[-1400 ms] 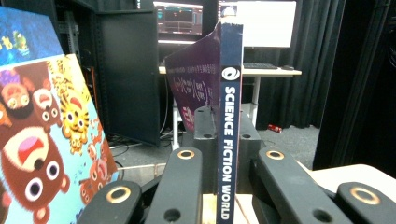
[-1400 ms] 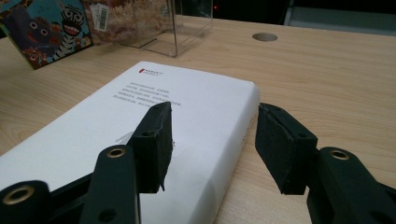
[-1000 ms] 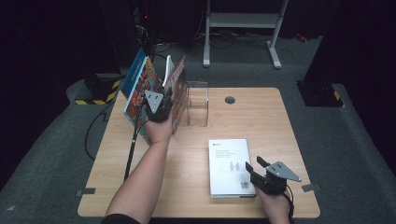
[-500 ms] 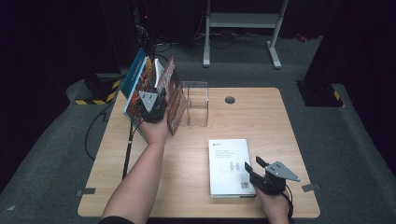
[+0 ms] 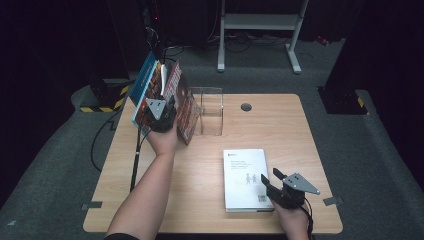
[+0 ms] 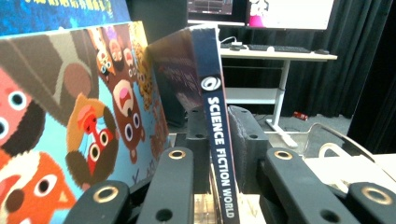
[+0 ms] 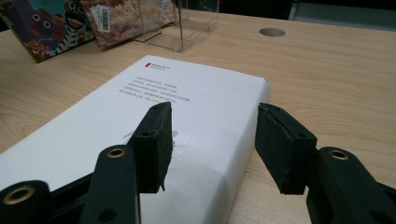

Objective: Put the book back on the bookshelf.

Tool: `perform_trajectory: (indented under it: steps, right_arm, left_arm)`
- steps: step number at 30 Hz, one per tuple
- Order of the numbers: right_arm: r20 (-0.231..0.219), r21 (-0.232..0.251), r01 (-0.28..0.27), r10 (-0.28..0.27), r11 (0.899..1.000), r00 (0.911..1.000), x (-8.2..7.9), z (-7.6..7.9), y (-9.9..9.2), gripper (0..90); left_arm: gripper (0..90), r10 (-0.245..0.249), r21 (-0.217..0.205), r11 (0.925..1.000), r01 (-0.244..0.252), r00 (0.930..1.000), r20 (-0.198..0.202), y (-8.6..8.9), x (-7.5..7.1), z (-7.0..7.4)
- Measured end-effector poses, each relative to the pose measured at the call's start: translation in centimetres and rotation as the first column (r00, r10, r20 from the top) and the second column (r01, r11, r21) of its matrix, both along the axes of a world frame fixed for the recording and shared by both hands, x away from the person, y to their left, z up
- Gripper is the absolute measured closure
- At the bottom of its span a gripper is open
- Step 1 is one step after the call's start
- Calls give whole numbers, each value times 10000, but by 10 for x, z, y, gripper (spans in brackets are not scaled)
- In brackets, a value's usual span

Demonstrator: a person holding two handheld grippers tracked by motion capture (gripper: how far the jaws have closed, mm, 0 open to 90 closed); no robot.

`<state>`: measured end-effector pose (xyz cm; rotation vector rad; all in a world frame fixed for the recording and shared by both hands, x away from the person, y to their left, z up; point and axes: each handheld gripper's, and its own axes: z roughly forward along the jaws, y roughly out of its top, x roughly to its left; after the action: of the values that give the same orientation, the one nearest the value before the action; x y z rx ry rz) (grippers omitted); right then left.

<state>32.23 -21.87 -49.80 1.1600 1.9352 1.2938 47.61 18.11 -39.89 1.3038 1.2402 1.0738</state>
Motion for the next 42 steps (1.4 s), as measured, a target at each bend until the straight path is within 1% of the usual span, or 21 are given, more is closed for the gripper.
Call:
perform_trajectory:
  steps: [2,6,7,8,9,10,11,16,21,23,28,32,36,38,42]
  right_arm:
    - [-20,5,-25,25,10000,10000,0,-1,0,463]
    - [-24,-28,-29,29,10000,10000,0,-1,2,462]
    - [-12,-18,-38,38,10000,10000,0,-1,2,463]
    - [-19,-19,-52,52,10000,10000,0,-1,2,463]
    - [-20,-20,-52,52,10000,10000,0,-1,2,463]
    - [-33,-24,-62,62,10000,10000,0,-1,3,463]
    - [-42,-24,-62,62,10000,10000,0,-1,3,463]
    - [-23,-35,-99,99,9999,9999,-1,-1,5,463]
    - [-16,-48,-131,131,9999,9999,-1,-1,5,462]
    - [-13,-61,-136,136,9999,9999,-1,-1,5,463]
    - [-22,-50,-150,150,9999,9999,-1,0,6,462]
    - [-36,-38,-179,179,9998,9998,-1,0,6,462]
    - [-38,-7,-177,177,9998,9998,-1,0,7,462]
    - [-32,-6,-181,181,9998,9998,-1,0,7,462]
    - [-25,1,-171,171,9999,9998,-2,0,7,462]
  left_arm:
    - [779,45,-45,10000,-46,10000,-58,1,0,0]
    - [761,187,5,9998,-187,9996,-198,2,-1,0]
    - [757,285,-44,9996,-286,9991,-319,3,-1,0]
    - [751,285,-44,9996,-286,9991,-319,3,-1,0]
    - [744,375,-135,9992,-381,9983,-455,3,-1,0]
    - [737,375,-135,9992,-381,9983,-455,3,-1,0]
    - [731,443,-146,9989,-452,9973,-589,4,-1,0]
    - [711,555,-249,9980,-576,9953,-799,6,-1,1]
    - [693,559,-298,9978,-587,9945,-889,6,-1,3]
    - [679,569,-314,9977,-597,9948,-851,7,-2,5]
    - [650,645,-139,9977,-658,9947,-805,6,-4,11]
    - [618,629,-120,9979,-641,9946,-832,7,-4,16]
    - [604,670,-73,9977,-677,9948,-763,8,-4,19]
    - [594,687,-63,9976,-695,9939,-861,8,-3,20]
    - [588,701,-26,9975,-706,9939,-855,8,-3,25]
